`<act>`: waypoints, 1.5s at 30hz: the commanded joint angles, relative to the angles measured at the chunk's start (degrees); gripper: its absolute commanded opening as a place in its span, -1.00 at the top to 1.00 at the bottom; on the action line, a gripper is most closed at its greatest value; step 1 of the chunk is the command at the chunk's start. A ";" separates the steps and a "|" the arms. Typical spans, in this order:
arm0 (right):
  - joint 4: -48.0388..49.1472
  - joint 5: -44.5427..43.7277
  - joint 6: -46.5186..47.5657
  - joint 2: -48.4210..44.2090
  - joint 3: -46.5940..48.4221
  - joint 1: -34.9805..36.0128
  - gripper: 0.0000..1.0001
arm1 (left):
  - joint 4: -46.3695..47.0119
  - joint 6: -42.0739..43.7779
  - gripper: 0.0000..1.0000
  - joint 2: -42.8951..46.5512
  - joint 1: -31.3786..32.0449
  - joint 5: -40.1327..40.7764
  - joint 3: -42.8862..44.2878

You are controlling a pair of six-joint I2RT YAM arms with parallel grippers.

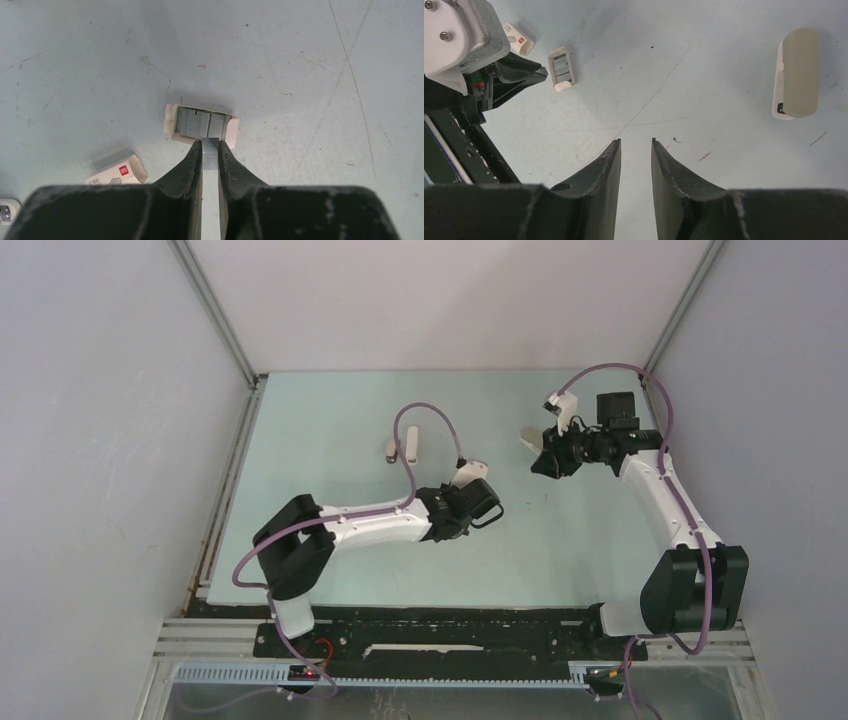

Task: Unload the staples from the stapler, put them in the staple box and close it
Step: Place the staple in the staple box.

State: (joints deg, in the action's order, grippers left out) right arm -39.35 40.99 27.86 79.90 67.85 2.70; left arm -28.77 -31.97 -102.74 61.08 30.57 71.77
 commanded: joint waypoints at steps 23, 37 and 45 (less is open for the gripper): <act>1.09 0.19 -0.74 -0.68 -0.09 0.24 0.25 | 2.22 4.87 0.77 -5.32 -2.54 -3.23 2.21; 1.08 0.40 -0.70 -0.66 -0.13 0.24 0.25 | 2.75 5.95 0.76 -6.03 -2.52 -4.78 2.74; 0.97 0.49 -0.71 -0.62 -0.14 0.29 0.25 | 3.08 6.67 0.76 -6.18 -2.88 -5.07 3.36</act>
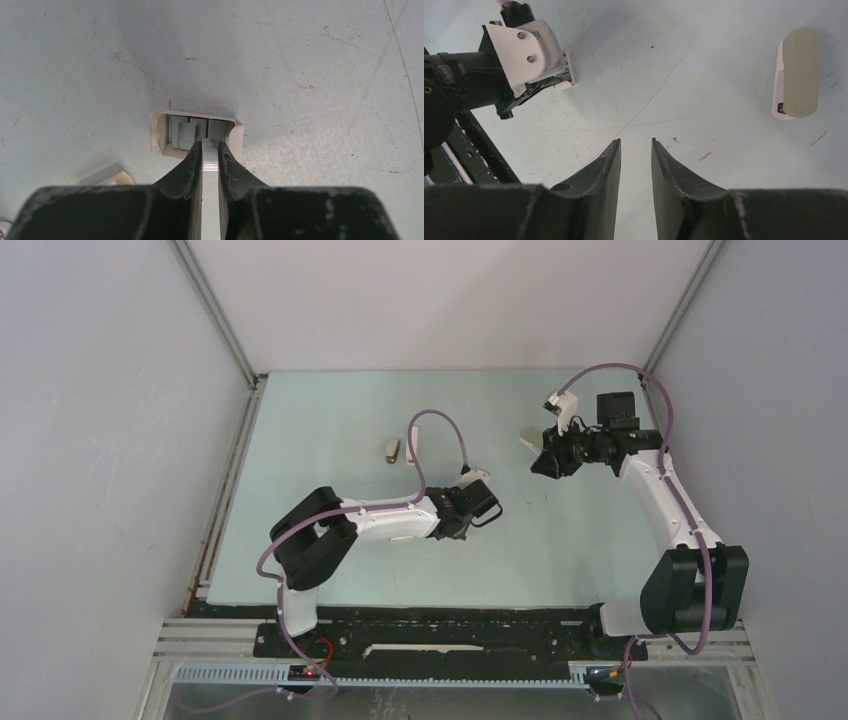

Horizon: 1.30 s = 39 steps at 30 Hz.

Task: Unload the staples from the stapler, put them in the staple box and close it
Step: Place the staple in the staple box.

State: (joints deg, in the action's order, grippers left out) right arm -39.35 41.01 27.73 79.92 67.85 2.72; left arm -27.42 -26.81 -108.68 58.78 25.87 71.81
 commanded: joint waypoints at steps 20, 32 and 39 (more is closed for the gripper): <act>0.93 0.47 -0.50 -0.46 -0.14 0.44 0.25 | 1.93 2.39 0.75 -1.34 -1.63 -1.21 5.09; 0.86 0.57 -0.51 -0.50 -0.14 0.44 0.26 | 1.93 2.38 0.74 -1.78 -2.26 -2.32 5.10; 0.90 0.60 -0.49 -0.51 -0.14 0.44 0.25 | 2.11 2.47 0.58 -1.70 -2.26 -2.54 5.09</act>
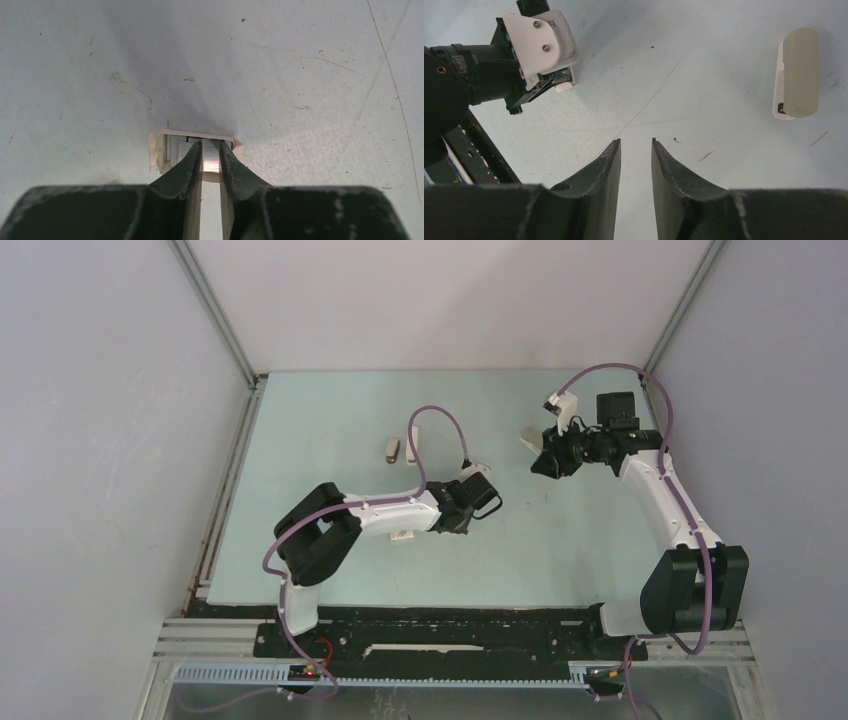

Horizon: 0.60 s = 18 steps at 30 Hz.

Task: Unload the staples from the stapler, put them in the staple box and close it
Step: Place the staple in the staple box.

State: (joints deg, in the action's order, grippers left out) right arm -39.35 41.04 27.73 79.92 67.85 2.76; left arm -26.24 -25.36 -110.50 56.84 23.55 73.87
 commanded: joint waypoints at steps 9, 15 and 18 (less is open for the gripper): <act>0.78 0.66 -0.43 -0.58 -0.09 0.36 0.25 | 0.84 0.71 0.40 0.96 -0.43 -0.03 2.65; 0.57 0.32 0.22 -1.29 -0.09 1.06 0.25 | 0.85 0.65 0.40 6.63 0.13 0.25 1.43; 1.28 -0.54 0.86 -2.68 -1.04 2.47 0.25 | 0.81 0.66 0.40 10.72 0.25 0.59 0.38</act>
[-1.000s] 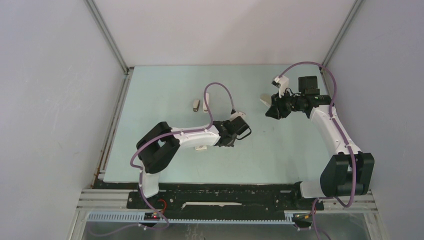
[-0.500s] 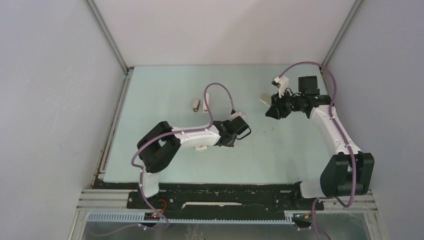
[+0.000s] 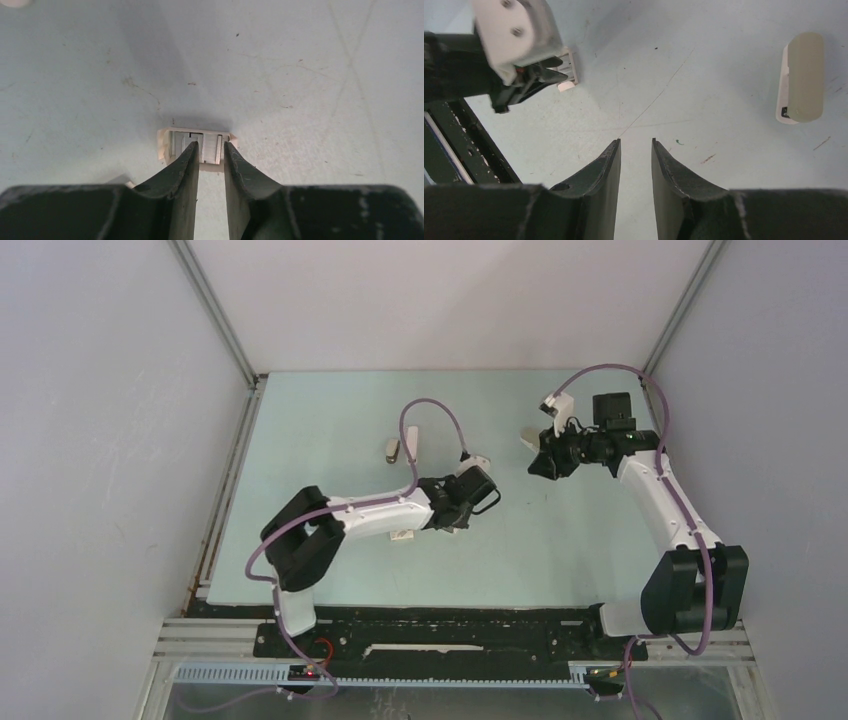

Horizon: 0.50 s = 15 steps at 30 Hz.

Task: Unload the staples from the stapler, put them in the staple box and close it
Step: Place the staple in the staple box, then pick up the staple box from the center of the board.

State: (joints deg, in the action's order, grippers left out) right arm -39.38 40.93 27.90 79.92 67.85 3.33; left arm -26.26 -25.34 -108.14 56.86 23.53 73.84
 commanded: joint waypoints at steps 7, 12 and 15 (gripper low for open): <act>2.77 -1.20 5.35 -9.52 -3.47 7.94 0.23 | 5.45 1.18 0.21 20.67 0.19 3.00 -9.00; 5.58 -0.19 12.15 -18.04 -8.11 13.86 0.13 | 13.17 0.71 0.03 33.55 0.15 5.69 -22.72; 8.04 5.31 13.31 -21.36 -10.86 16.63 -0.74 | 16.91 -0.26 -0.02 42.40 -0.02 8.94 -30.08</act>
State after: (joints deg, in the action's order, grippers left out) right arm -35.73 40.18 36.42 62.57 59.57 17.12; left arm -16.43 -24.97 -75.07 56.88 27.11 51.46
